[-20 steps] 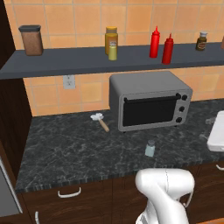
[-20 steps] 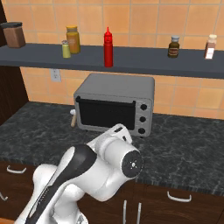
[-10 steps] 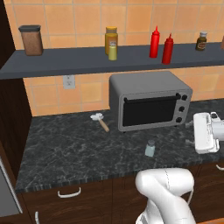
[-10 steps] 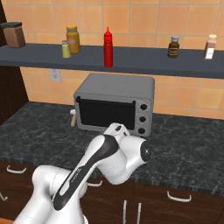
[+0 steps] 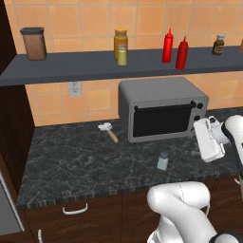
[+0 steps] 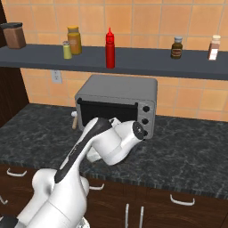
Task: Put the shaker and condiment bottle from the counter next to their counterparts in the cabinet.
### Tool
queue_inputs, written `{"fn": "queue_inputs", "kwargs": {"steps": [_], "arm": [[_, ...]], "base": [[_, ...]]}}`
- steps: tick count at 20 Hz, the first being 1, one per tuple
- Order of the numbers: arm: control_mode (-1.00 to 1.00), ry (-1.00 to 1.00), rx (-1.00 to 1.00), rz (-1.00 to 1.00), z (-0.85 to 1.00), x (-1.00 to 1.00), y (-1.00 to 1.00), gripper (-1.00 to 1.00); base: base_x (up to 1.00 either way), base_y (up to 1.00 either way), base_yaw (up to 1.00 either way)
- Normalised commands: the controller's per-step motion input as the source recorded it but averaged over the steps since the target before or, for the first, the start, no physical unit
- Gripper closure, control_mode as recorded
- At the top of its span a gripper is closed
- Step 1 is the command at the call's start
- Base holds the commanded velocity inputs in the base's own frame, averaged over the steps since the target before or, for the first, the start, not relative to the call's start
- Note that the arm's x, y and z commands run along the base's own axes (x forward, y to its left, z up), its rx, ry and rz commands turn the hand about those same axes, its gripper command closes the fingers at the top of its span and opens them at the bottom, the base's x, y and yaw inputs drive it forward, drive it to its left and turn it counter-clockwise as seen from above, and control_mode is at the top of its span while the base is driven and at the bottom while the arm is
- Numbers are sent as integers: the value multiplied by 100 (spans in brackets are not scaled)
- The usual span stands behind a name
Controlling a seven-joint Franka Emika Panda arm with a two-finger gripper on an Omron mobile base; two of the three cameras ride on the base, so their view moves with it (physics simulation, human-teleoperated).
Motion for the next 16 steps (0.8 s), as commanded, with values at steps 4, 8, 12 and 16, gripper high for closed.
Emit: {"fn": "queue_inputs", "kwargs": {"steps": [4, 8, 12, 16], "arm": [[-100, 2, -4, 6, -3, -1, 3, -100], [-100, 0, 0, 12, -19, -7, -4, -100], [-100, 2, 4, 14, -67, -9, 0, -100], [-100, 9, 12, 0, -26, 0, 0, -100]], "base": [[0, 0, 0], [0, 0, 0], [0, 0, 0], [0, 0, 0]]}}
